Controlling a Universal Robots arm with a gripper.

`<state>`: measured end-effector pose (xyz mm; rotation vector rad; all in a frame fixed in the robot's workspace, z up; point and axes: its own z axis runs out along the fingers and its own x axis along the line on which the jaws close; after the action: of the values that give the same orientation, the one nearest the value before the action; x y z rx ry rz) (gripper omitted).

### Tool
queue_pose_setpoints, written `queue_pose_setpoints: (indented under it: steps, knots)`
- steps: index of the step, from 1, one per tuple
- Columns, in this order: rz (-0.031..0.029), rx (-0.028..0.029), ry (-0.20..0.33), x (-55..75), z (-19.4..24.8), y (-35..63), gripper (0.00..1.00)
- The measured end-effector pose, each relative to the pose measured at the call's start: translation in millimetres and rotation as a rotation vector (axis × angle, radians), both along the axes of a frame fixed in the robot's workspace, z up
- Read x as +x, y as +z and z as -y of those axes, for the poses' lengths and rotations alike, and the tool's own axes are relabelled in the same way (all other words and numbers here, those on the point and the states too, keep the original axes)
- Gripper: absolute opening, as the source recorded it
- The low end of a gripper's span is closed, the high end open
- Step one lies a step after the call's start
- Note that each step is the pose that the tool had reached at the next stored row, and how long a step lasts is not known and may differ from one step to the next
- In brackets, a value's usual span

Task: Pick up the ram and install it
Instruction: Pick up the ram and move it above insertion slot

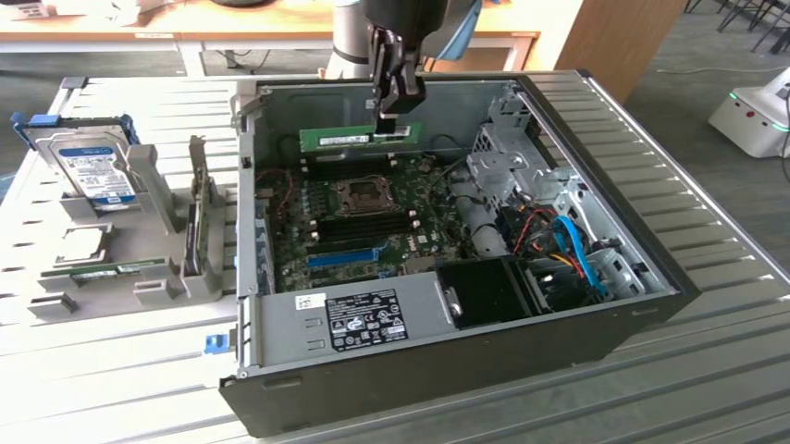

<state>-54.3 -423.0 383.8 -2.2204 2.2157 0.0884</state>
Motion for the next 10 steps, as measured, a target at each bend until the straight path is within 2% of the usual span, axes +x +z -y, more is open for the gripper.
queue_pose_setpoints:
  steps: [10]
  knots:
    - [0.0001,0.0001,-0.006,0.0,0.0,-4.2,0.12]
